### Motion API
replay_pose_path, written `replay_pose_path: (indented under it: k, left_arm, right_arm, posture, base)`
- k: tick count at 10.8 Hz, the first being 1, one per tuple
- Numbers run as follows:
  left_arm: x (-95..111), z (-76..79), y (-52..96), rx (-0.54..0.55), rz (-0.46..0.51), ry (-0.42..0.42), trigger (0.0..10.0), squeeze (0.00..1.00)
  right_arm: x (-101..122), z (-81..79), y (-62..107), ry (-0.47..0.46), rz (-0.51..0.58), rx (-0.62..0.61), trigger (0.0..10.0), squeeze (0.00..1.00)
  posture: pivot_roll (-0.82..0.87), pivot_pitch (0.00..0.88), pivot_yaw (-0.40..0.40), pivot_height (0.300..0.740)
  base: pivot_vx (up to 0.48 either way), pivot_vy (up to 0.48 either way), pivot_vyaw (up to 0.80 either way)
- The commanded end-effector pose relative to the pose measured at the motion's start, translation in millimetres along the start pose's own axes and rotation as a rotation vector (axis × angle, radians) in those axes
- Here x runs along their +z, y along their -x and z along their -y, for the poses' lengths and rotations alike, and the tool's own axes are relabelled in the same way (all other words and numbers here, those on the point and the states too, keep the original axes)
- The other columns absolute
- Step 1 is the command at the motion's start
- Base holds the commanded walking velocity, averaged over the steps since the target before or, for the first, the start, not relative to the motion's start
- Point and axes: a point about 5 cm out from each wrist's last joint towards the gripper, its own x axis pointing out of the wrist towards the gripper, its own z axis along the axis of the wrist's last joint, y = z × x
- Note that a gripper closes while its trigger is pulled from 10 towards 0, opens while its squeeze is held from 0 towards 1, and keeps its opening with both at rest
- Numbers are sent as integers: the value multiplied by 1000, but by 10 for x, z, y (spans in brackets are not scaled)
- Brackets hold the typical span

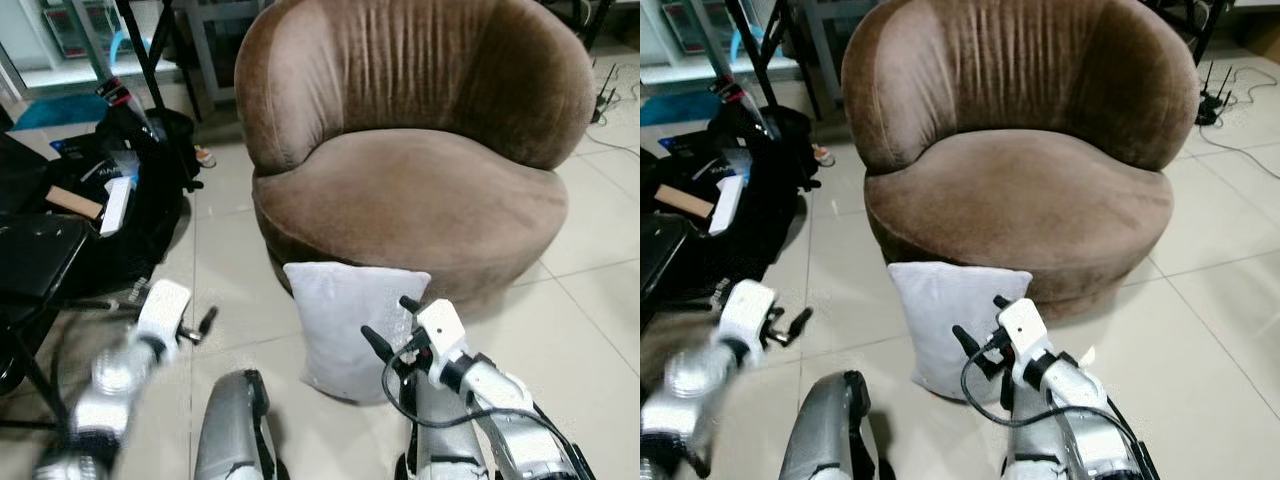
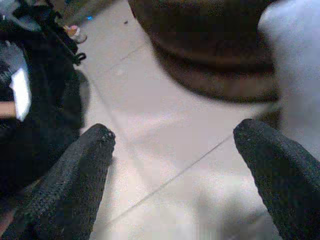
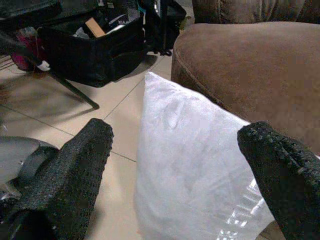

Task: Move the pillow to the sofa from floor

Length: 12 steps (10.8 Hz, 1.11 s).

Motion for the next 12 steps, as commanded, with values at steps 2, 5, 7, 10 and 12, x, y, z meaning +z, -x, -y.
replay_pose_path:
  k: [2, 5, 7, 10, 12]
  left_arm:
    - [94, 14, -98, -84, -39, -157, 10000, 0]
    - [291, 246, -299, -278, -124, -544, 10000, 0]
    - [304, 302, -337, -276, -149, -661, 10000, 0]
    - [403, 405, -416, -216, -138, -715, 10000, 0]
    - [658, 371, -495, -103, -70, -768, 10000, 0]
  right_arm:
    - [11, -49, 16, 0, -3, 2, 10000, 0]
    - [-37, -208, 141, -32, 3, -25, 10000, 0]
    - [-70, -335, 252, -53, 5, -57, 10000, 0]
    - [-189, -491, 663, -81, -63, -114, 10000, 0]
    - [-184, -487, 892, -84, -92, -125, 10000, 0]
  posture:
    - [-161, 0, 88, 502]
    - [-216, 0, 162, 502]
    - [-261, 9, 207, 502]
    - [-338, 103, 220, 502]
    - [-360, 100, 212, 502]
  base:
    - [0, 0, 0]
    - [0, 0, 0]
    - [0, 0, 0]
    - [0, 0, 0]
    - [0, 0, 0]
